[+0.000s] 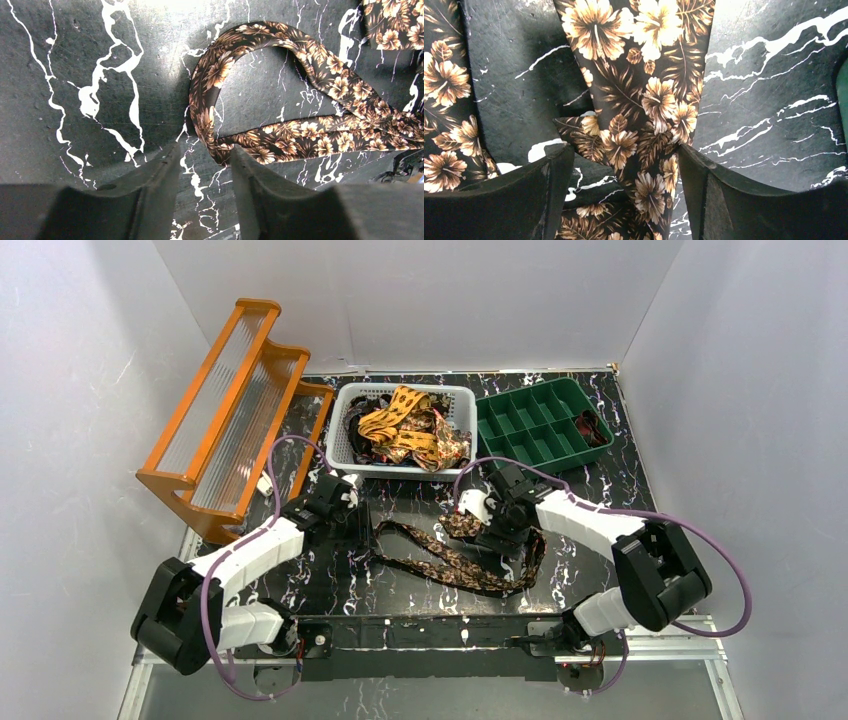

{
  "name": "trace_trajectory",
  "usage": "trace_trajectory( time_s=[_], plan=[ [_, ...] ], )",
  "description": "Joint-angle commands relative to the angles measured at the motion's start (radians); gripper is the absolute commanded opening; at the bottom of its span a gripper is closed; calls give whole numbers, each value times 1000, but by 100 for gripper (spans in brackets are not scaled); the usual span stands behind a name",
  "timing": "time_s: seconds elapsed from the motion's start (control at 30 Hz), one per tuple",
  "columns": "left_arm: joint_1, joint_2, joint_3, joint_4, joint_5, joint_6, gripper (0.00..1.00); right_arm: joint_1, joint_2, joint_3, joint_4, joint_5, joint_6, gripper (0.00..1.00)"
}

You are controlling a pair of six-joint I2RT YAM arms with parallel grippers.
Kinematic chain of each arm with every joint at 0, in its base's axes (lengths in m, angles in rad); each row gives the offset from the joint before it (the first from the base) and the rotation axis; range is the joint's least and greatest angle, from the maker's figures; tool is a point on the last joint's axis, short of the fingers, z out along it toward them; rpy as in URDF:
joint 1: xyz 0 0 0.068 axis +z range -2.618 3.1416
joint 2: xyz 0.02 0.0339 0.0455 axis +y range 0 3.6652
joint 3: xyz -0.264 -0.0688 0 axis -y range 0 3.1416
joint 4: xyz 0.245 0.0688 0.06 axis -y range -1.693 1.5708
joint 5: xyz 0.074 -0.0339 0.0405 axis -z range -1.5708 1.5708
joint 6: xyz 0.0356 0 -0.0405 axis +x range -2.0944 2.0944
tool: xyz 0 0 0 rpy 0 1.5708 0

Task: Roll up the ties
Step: Flatten out the tie in the bin.

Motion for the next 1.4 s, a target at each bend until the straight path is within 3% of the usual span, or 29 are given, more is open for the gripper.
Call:
trace_trajectory(
  time_s=[0.0, 0.1, 0.27, 0.4, 0.5, 0.57, 0.73, 0.9, 1.07, 1.2, 1.37],
  plan=[
    [-1, -11, 8, 10, 20, -13, 44, -6, 14, -50, 109, -19, -23, 80],
    [-1, 3, 16, 14, 34, -9, 47, -7, 17, -83, 145, -18, 6, 70],
    [-1, 34, 23, 22, 36, -1, 48, -15, 34, -75, 155, -31, 78, 44],
    [-1, 49, 24, 40, 57, 4, 48, -17, 21, -71, 160, -51, 149, 33],
    [-1, 48, 27, 45, 49, 9, 50, -17, -31, -61, 170, -60, 209, 13],
    [-1, 38, 26, 56, 48, 10, 57, -17, -86, -52, 185, -74, 261, 1],
    [-1, 49, 34, 89, 65, 16, 64, -22, -278, -50, 261, -78, 452, 1],
    [-1, 95, 52, 90, 24, 22, 63, -35, -467, -127, 391, 100, 741, 1],
    [-1, 153, 70, 92, 4, 47, 45, -85, -647, -196, 380, 307, 1125, 1],
    [-1, 184, 73, 104, -2, 65, 26, -162, -697, -208, 341, 308, 1320, 1],
    [-1, 166, 99, 95, -42, 83, 0, -326, -627, -154, 316, 169, 1396, 1]
  ],
)
